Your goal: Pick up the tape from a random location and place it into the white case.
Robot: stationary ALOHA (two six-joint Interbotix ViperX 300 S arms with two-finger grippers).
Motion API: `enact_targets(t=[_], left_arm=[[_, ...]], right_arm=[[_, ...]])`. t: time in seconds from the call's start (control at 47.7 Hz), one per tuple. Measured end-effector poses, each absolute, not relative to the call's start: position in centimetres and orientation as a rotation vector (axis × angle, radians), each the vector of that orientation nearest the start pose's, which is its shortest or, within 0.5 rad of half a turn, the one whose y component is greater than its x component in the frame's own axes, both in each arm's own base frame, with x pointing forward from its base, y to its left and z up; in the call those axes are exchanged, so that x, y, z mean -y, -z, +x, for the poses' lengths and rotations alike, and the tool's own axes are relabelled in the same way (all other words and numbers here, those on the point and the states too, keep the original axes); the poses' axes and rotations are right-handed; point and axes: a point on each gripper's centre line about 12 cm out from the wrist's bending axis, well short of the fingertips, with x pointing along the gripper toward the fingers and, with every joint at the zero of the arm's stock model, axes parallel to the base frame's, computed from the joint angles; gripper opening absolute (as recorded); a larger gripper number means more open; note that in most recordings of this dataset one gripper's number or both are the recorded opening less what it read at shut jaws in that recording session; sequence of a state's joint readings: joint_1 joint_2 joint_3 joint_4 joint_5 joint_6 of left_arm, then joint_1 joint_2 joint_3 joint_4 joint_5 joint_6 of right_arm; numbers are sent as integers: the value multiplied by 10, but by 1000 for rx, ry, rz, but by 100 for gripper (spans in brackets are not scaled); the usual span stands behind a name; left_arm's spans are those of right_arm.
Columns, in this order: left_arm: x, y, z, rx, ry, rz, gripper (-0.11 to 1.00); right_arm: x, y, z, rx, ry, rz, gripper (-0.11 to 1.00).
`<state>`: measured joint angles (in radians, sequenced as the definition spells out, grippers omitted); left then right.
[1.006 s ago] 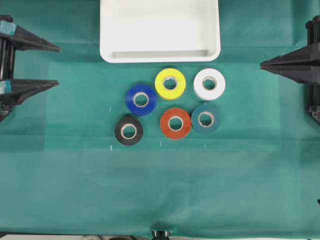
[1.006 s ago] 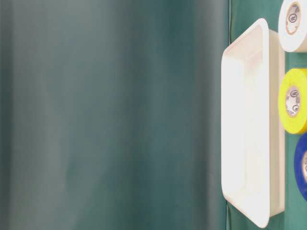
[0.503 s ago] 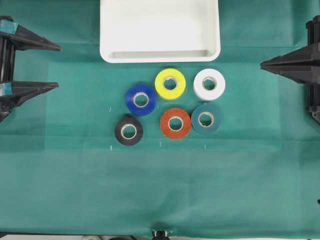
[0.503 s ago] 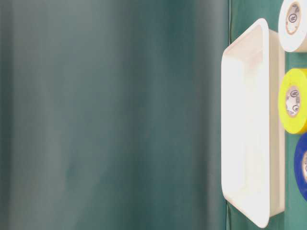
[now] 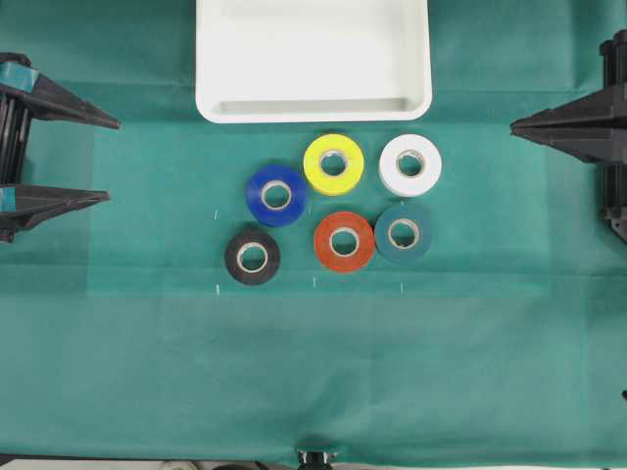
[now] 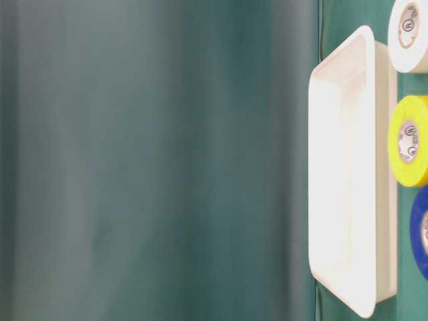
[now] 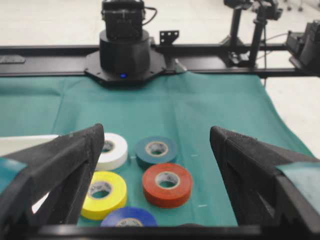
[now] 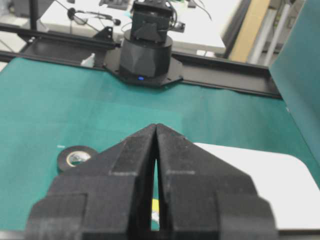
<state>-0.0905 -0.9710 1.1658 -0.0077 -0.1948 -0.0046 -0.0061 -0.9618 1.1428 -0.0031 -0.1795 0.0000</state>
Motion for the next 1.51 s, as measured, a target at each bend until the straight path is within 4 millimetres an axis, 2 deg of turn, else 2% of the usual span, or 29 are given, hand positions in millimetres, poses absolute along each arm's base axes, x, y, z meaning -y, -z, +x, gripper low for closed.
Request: enact_targets(t=[0.524, 0.838, 1.153, 1.509], left_arm=[[18, -290, 199, 1, 89, -8, 100], [18, -292, 217, -33, 81, 12, 100], [17, -296, 257, -77, 67, 29, 100], [22, -299, 323, -142, 68, 31, 100]], right_arm=[[1, -293, 202, -5, 6, -5, 0], [1, -293, 202, -3, 6, -3, 0], [1, -293, 202, -3, 6, -1, 0], [1, -293, 202, -3, 4, -3, 0]])
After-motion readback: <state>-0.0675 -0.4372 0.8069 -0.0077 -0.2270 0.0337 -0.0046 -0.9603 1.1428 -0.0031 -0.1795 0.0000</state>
